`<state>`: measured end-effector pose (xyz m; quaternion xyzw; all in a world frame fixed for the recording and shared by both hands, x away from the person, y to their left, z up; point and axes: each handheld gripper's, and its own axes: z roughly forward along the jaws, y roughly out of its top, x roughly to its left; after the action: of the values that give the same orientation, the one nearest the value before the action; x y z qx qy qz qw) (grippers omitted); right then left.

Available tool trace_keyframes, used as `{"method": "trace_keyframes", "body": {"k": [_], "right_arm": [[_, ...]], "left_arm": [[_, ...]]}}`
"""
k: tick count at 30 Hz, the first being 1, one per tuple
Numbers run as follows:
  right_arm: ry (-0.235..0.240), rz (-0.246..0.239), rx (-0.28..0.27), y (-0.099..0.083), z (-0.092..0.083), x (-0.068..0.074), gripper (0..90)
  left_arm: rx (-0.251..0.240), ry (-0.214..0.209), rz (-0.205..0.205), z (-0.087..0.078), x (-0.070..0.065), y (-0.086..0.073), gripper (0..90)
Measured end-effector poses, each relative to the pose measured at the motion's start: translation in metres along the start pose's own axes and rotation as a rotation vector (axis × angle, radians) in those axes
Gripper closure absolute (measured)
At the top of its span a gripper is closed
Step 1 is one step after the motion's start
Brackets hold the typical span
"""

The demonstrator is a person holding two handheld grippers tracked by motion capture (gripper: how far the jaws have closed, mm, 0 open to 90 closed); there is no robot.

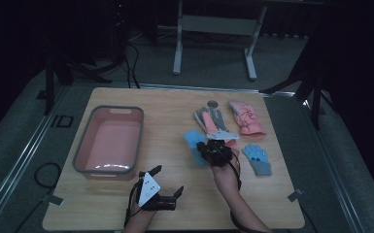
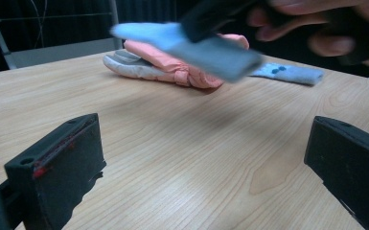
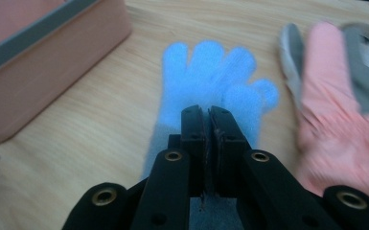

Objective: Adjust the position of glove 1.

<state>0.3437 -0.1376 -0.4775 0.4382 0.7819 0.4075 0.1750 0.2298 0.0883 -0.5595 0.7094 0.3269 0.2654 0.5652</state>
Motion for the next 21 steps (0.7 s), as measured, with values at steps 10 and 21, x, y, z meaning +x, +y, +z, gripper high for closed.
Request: {"method": "trace_keyframes", "body": {"k": [10,21], "right_arm": [[-0.072,0.127,0.036,-0.042,-0.031,-0.005,85.3],[-0.094,0.163,0.087,-0.075,-0.018,-0.001,84.9]], "left_arm": [[0.001,0.003,0.002,0.0,0.0,0.0,0.0],[0.003,0.002,0.008,0.0,-0.001,0.0,0.0]]}}
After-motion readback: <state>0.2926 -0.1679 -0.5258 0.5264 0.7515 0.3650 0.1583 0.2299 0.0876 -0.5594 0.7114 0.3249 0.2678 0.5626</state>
